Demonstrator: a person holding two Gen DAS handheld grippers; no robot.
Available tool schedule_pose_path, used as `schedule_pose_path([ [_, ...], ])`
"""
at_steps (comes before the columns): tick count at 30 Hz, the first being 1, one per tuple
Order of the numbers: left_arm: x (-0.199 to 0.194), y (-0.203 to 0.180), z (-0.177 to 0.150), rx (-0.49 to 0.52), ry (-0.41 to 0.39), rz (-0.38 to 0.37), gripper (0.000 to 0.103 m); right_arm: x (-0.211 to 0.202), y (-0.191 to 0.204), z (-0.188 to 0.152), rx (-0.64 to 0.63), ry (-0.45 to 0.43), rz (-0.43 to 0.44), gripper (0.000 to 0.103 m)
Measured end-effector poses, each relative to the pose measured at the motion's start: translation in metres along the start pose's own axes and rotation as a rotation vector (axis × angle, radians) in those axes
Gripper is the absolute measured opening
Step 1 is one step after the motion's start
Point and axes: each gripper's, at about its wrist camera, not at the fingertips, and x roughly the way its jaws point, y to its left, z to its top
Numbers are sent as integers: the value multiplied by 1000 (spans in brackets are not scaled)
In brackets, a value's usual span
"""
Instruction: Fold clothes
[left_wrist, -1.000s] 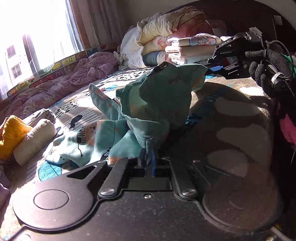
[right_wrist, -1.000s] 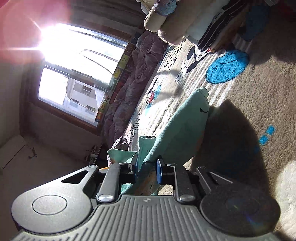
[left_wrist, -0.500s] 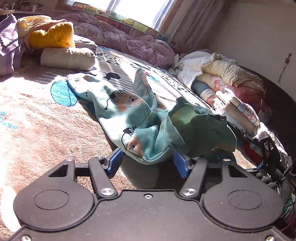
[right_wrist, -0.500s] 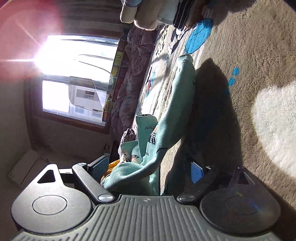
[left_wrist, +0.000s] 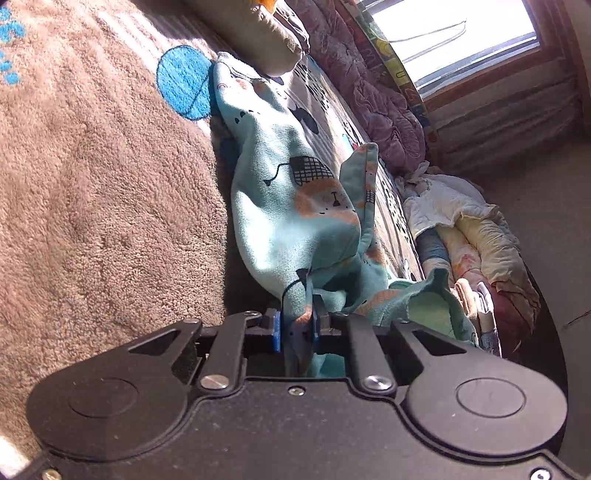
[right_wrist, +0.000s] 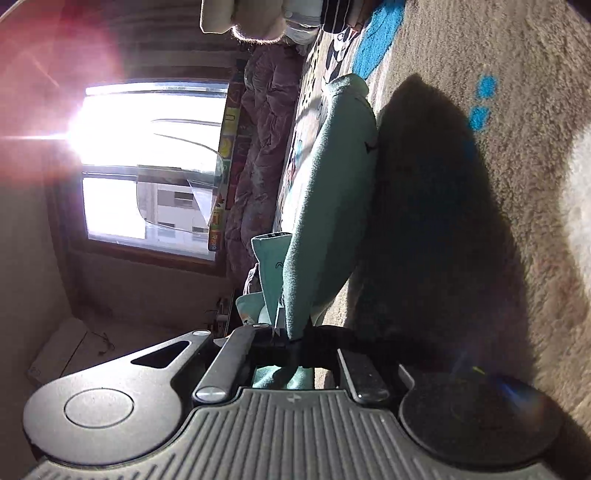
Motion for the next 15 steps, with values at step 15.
schedule_pose_path([
  [15, -93, 32, -33, 270, 47, 45, 10, -94, 17, 41, -247, -47, -122, 7],
])
